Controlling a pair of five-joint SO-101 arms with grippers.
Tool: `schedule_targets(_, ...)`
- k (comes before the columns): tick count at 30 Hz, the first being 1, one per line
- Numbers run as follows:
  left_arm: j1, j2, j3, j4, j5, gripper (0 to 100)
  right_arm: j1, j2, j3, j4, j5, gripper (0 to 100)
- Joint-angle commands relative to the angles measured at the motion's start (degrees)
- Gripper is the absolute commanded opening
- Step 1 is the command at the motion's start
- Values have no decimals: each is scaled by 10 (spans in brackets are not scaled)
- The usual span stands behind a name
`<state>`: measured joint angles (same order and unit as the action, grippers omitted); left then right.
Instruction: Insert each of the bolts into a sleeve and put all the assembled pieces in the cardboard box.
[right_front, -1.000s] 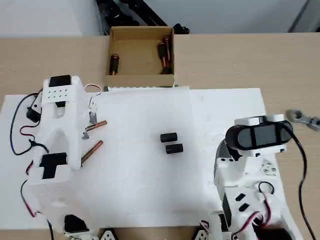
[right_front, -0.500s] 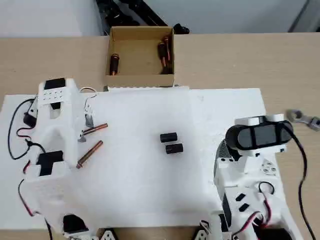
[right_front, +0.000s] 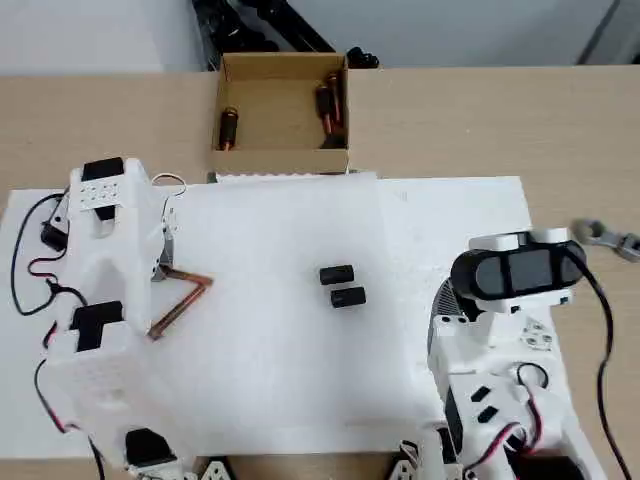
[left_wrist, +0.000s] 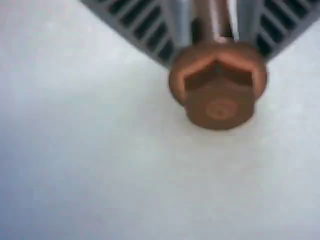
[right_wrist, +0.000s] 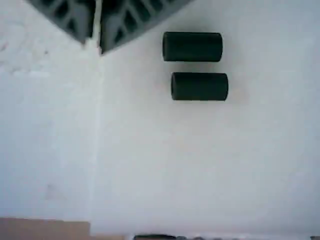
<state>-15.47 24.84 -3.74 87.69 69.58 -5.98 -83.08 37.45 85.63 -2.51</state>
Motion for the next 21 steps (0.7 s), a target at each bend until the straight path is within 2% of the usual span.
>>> schedule_targets(1,-6,-3,0,-1,-10,6,1,-3,-6,-12,-3,4)
schedule_targets(15,-2,-11,-10,0,-12,6,1,-3,-6,-12,-4,4)
schedule_targets(21,0,-11,-131,61,-48,6,1,-3,-6,-12,-4,4)
